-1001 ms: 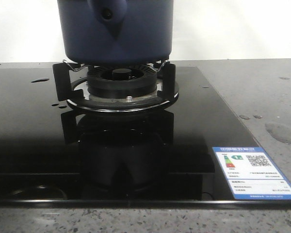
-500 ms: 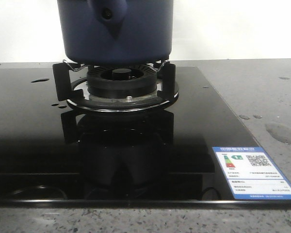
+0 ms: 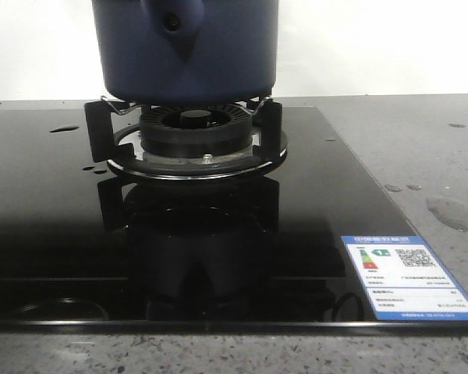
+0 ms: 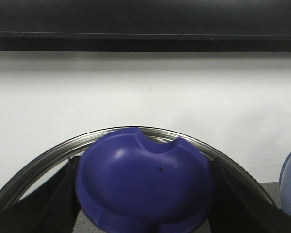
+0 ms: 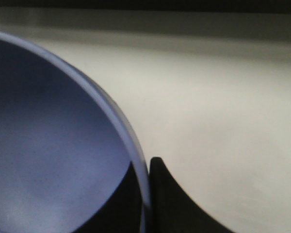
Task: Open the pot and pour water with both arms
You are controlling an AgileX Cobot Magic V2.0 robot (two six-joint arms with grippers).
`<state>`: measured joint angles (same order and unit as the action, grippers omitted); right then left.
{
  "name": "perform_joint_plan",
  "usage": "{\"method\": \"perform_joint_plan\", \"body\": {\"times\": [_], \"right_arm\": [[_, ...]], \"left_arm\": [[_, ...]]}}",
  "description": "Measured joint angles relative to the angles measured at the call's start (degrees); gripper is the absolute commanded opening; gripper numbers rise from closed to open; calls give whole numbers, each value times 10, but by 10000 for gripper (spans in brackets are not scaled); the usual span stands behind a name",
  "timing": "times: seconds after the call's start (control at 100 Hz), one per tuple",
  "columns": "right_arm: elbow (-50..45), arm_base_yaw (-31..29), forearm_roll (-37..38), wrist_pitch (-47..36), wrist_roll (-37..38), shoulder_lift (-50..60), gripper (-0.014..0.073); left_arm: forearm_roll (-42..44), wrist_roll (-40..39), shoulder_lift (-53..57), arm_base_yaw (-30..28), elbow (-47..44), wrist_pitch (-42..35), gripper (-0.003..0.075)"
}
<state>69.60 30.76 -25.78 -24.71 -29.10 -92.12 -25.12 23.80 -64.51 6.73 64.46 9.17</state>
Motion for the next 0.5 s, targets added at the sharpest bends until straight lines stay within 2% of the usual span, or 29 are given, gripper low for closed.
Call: {"method": "perform_joint_plan", "body": {"times": [0.5], "right_arm": [[0,1,51,-117,0,13,-57]], "left_arm": [[0,0,0,0,0,-2,304]]}}
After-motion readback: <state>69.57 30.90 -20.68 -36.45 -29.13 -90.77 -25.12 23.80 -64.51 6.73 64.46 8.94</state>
